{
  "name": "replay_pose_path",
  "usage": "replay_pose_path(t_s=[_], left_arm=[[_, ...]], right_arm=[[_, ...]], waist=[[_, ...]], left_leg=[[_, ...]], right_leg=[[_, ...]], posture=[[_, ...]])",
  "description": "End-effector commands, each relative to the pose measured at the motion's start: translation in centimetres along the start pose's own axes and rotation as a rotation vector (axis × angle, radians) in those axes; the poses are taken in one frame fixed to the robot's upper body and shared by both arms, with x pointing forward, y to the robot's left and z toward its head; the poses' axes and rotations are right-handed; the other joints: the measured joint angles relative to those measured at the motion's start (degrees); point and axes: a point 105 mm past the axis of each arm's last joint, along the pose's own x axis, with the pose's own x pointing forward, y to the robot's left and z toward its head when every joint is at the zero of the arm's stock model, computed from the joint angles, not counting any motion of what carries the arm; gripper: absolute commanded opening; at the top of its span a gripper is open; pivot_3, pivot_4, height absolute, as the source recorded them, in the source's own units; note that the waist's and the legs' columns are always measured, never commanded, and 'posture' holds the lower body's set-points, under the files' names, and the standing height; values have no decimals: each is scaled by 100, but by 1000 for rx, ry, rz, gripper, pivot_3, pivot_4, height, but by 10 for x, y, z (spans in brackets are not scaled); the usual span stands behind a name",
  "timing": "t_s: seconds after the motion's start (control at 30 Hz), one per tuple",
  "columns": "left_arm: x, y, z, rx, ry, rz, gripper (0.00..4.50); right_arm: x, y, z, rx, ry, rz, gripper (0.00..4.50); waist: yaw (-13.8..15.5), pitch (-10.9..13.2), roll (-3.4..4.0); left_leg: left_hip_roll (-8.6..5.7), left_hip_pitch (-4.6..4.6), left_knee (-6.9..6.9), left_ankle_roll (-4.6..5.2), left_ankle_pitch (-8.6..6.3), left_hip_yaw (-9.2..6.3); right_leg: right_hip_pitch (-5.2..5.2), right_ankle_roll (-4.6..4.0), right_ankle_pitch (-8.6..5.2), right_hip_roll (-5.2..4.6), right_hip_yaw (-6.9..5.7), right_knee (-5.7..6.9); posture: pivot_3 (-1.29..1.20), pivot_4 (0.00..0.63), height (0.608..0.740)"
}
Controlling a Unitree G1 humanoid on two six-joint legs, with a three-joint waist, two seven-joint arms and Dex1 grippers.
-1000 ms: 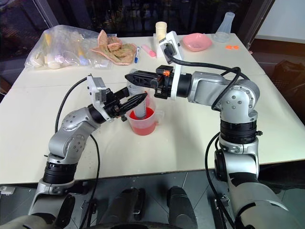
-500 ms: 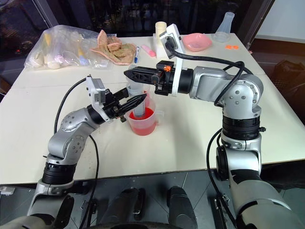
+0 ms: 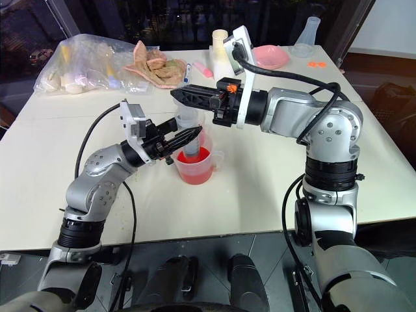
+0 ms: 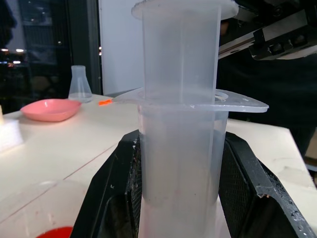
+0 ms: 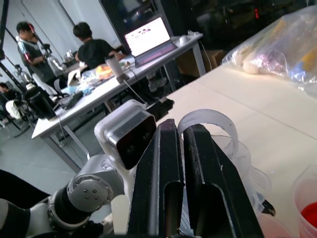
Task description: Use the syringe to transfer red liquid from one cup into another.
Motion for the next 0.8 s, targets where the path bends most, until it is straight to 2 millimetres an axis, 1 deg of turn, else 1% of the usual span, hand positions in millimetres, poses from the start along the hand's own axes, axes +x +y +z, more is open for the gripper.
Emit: replay_pose_path(t_s=[0.03, 0.13, 0.27, 0.47, 0.6, 0.67, 0.73, 0.8], left_arm=[[1, -3, 0, -9, 14, -12, 1546], [2, -2, 4, -10, 0, -6, 1546], [4, 1, 9, -6, -13, 6, 1546], [4, 4, 13, -16, -24, 21, 1546], [5, 6, 15, -27, -33, 33, 1546], [6, 7, 18, -27, -41, 35, 1546], [8, 6, 30, -36, -71, 25, 1546], [12, 8, 50, -34, -121, 24, 1546]], right_arm=[[-5, 21, 23, -50, -91, 74, 1491], [-7, 20, 21, -48, -79, 60, 2933], [-13, 20, 19, -48, -61, 55, 2933], [-35, 15, 18, -85, -33, 6, 2933], [-52, 12, 24, -123, -36, -21, 2933], [-58, 11, 27, -138, -41, -27, 2933], [-62, 12, 32, -149, -57, -27, 2933], [-65, 9, 35, -163, -75, -45, 2933]], waist=[[-6, 0, 0], [-3, 0, 1], [10, 0, 1], [14, 1, 1], [10, 1, 0], [7, 1, 0], [9, 1, 0], [11, 3, -2]], left_leg=[[0, 0, -1, 0, 0, 0], [0, 0, -2, 0, 0, 0], [0, 0, -2, 0, 0, 0], [0, -2, -3, 5, -3, -1], [0, -3, -3, 7, -4, 0], [1, -3, -3, 7, -4, 0], [2, -3, -3, 7, -4, 0], [2, -3, -3, 7, -4, 0]], right_leg=[[0, 0, 0, 0, 0, 0], [-1, 0, 0, 0, 0, 0], [1, 0, 0, 0, 0, -2], [3, 0, 0, -1, -2, -10], [5, 0, 0, -1, -2, -13], [5, 0, 0, -1, -2, -13], [4, 0, 0, 0, -2, -13], [5, 0, 0, 0, -3, -14]], posture=[[0, 150, 740], [0, 150, 740], [0, 150, 740], [0, 150, 740], [0, 150, 740], [0, 150, 740], [0, 150, 740], [0, 150, 740]])
